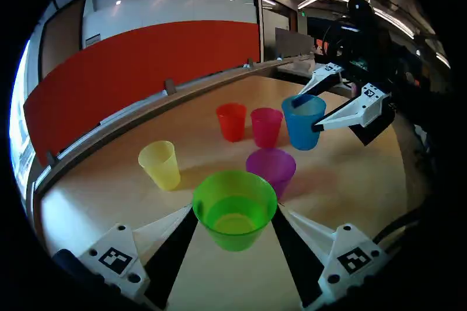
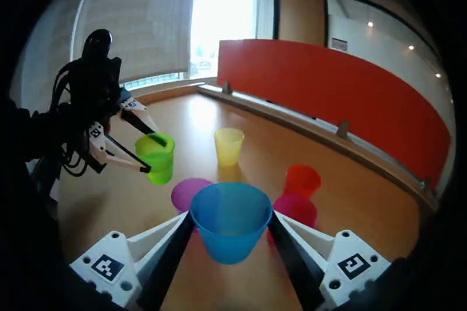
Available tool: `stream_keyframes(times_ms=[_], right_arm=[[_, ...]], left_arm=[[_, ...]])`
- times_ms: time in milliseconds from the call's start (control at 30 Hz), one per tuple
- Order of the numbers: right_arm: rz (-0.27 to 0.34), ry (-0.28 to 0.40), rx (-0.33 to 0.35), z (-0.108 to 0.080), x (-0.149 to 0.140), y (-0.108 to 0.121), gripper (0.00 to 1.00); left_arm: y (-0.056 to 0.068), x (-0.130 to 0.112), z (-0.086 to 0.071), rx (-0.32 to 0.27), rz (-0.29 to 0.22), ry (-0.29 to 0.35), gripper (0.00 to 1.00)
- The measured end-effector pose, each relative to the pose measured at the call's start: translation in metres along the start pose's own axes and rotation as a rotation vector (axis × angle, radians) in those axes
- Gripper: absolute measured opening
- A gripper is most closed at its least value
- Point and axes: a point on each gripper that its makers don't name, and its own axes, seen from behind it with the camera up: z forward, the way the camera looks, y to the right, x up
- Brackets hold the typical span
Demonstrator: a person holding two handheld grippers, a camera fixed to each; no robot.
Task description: Pour water
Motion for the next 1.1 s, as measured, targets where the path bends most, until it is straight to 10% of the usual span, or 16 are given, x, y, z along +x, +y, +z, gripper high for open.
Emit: stream_keyframes(times_ms=[1100], right_arm=[[-0.029,-0.153,0.011,0.013,-0.064,0.003,0.92]], left_arm=[[0.01,-0.034,0.027,-0.042,0.007,-0.115,0.86]])
